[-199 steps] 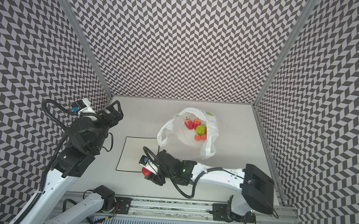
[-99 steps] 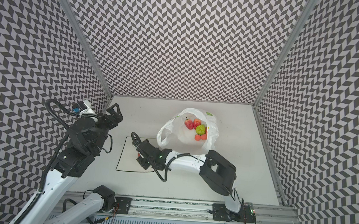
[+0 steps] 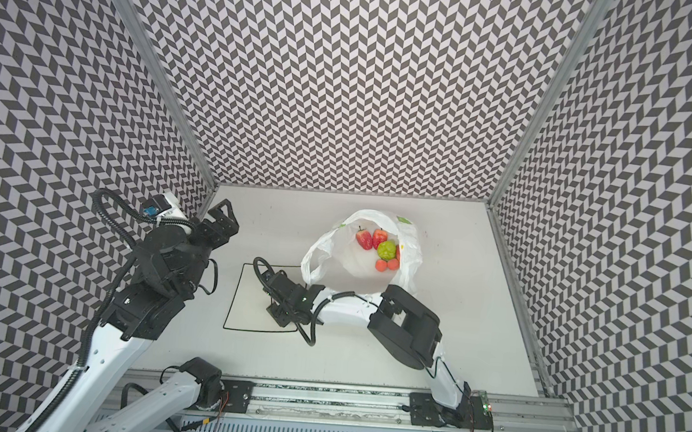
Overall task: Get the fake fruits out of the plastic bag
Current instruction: 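Lift the strawberry out and carry it to the black-outlined square, then open the right gripper to drop the strawberry in the square, then reach the right gripper back into the bag toward the fruits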
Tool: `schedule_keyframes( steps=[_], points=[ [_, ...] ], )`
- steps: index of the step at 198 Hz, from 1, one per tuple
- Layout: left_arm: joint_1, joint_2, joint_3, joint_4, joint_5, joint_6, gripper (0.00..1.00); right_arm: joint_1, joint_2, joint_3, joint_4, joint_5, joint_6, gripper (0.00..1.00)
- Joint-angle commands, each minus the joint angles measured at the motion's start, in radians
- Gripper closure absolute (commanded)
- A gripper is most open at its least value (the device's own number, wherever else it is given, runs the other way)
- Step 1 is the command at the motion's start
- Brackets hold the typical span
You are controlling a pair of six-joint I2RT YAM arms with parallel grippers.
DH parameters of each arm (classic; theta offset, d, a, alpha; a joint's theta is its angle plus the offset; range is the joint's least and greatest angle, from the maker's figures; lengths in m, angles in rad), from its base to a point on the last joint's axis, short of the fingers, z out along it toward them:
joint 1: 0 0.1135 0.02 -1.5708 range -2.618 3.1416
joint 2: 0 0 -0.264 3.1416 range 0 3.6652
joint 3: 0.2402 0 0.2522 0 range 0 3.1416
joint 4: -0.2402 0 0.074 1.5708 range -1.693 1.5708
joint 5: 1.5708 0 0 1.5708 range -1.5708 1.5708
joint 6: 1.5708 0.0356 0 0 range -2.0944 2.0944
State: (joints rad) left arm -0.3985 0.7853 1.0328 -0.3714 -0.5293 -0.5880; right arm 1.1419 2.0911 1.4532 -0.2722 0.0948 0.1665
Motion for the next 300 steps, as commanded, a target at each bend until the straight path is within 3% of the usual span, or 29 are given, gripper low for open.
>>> schedule_keyframes(
  steps=[1, 49, 91, 113, 142, 171, 193, 220, 260, 275, 300],
  points=[
    [0.004, 0.002, 0.028, 0.011, 0.005, 0.010, 0.04, 0.002, -0.041, 0.045, -0.014, -0.004, 0.004, 0.32],
    [0.004, 0.017, 0.023, 0.045, 0.060, 0.034, 0.01, 0.012, -0.272, -0.044, 0.008, -0.043, -0.006, 0.27],
    [0.005, 0.044, 0.007, 0.104, 0.232, 0.111, 0.01, 0.050, -0.658, -0.400, 0.289, -0.163, -0.050, 0.30],
    [0.004, 0.048, -0.014, 0.138, 0.345, 0.149, 0.01, 0.062, -0.829, -0.548, 0.365, -0.090, -0.009, 0.33],
    [0.004, 0.034, -0.083, 0.250, 0.571, 0.189, 0.02, 0.057, -0.951, -0.609, 0.272, 0.155, 0.101, 0.39],
    [0.003, 0.088, -0.114, 0.273, 0.726, 0.189, 0.02, 0.011, -0.947, -0.600, 0.128, 0.283, 0.261, 0.50],
    [-0.015, 0.134, -0.133, 0.276, 0.796, 0.189, 0.01, -0.048, -0.916, -0.593, 0.051, 0.310, 0.397, 0.57],
    [-0.086, 0.177, -0.160, 0.290, 0.827, 0.189, 0.00, -0.134, -0.861, -0.595, 0.015, 0.285, 0.488, 0.60],
    [-0.189, 0.268, -0.175, 0.286, 0.802, 0.217, 0.00, -0.226, -0.717, -0.552, 0.001, 0.284, 0.525, 0.60],
    [-0.200, 0.297, -0.187, 0.287, 0.756, 0.215, 0.09, -0.257, -0.651, -0.532, 0.014, 0.290, 0.519, 0.59],
    [-0.206, 0.331, -0.207, 0.299, 0.712, 0.219, 0.38, -0.317, -0.564, -0.478, -0.004, 0.299, 0.521, 0.48]
  ],
)
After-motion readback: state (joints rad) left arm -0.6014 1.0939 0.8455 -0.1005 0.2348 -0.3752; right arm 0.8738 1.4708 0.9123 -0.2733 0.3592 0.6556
